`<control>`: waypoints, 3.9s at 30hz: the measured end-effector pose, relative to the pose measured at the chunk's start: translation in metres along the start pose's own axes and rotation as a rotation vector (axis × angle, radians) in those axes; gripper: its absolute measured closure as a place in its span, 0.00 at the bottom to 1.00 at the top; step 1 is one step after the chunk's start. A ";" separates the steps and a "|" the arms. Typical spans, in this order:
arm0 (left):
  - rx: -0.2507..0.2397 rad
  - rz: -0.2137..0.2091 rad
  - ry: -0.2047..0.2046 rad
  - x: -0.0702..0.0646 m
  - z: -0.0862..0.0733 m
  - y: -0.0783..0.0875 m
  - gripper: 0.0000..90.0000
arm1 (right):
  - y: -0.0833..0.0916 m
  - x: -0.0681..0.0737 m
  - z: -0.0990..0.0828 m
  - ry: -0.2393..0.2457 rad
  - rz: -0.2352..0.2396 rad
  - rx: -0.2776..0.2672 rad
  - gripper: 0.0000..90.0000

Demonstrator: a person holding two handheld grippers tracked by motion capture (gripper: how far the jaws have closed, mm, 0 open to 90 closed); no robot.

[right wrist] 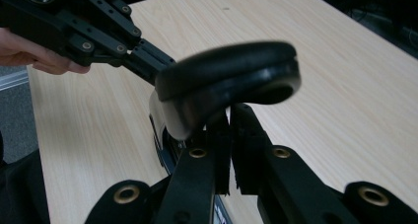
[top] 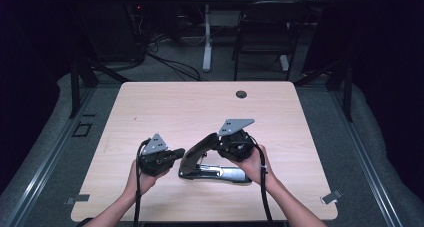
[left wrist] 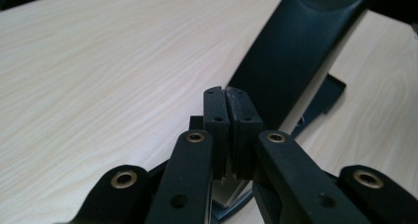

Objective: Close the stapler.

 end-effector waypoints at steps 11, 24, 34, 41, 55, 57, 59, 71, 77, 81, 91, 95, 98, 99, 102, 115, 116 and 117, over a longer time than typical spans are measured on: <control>0.041 -0.020 0.006 0.000 -0.004 -0.004 0.99 | 0.012 -0.008 -0.008 -0.014 -0.006 0.010 0.98; 0.056 -0.049 0.010 0.000 -0.006 -0.004 0.96 | 0.012 -0.009 -0.018 0.012 -0.023 0.052 0.97; 0.080 -0.063 0.019 0.000 -0.009 -0.006 0.97 | 0.011 -0.009 -0.027 0.018 -0.029 0.084 0.97; 0.095 -0.066 0.015 0.000 -0.011 -0.007 0.97 | 0.011 -0.010 -0.032 0.034 -0.043 0.109 0.97; 0.122 -0.074 0.004 -0.002 -0.014 -0.011 0.97 | 0.014 -0.010 -0.053 0.067 -0.070 0.184 0.96; 0.125 -0.073 0.004 -0.002 -0.014 -0.011 0.97 | 0.015 -0.011 -0.055 0.059 -0.070 0.187 0.96; 0.129 -0.074 0.002 -0.002 -0.015 -0.011 0.97 | 0.016 -0.013 -0.057 0.059 -0.078 0.193 0.96; 0.148 -0.078 0.002 -0.004 -0.017 -0.014 0.97 | 0.018 -0.021 -0.074 0.050 -0.080 0.242 0.97; 0.159 -0.082 0.002 -0.004 -0.018 -0.014 0.97 | 0.017 -0.023 -0.079 0.044 -0.083 0.250 0.97; 0.164 -0.082 -0.001 -0.004 -0.019 -0.015 0.97 | 0.018 -0.026 -0.086 0.037 -0.078 0.262 0.97; 0.179 -0.087 -0.008 -0.006 -0.020 -0.016 0.97 | 0.020 -0.029 -0.100 0.015 -0.069 0.292 0.96; 0.183 -0.090 -0.006 -0.006 -0.021 -0.017 0.97 | 0.021 -0.031 -0.106 0.007 -0.066 0.315 0.96; 0.187 -0.092 -0.007 -0.007 -0.021 -0.017 0.97 | 0.020 -0.033 -0.109 0.002 -0.066 0.333 0.96; 0.188 -0.093 -0.007 -0.007 -0.021 -0.017 0.97 | 0.020 -0.034 -0.110 0.003 -0.064 0.337 0.96; 0.190 -0.097 -0.006 -0.007 -0.021 -0.017 0.97 | 0.019 -0.034 -0.112 -0.005 -0.056 0.354 0.96; 0.219 -0.072 0.009 -0.003 -0.021 -0.018 0.72 | 0.025 -0.040 -0.112 -0.031 -0.033 0.384 0.94; 0.217 -0.062 0.018 -0.002 -0.020 -0.018 0.65 | 0.027 -0.042 -0.112 -0.039 -0.038 0.374 0.94; 0.212 -0.046 0.026 0.000 -0.019 -0.017 0.60 | 0.029 -0.045 -0.112 -0.049 -0.046 0.364 0.94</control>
Point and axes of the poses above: each handheld gripper's, and its own axes: y roughly backward along the jaws, z roughly out of its top, x roughly to its left, the point moved 4 cm from there along -y, roughly forward along the jaws, and after that the axes turned 11 degrees about -x, right-handed, at the moved point
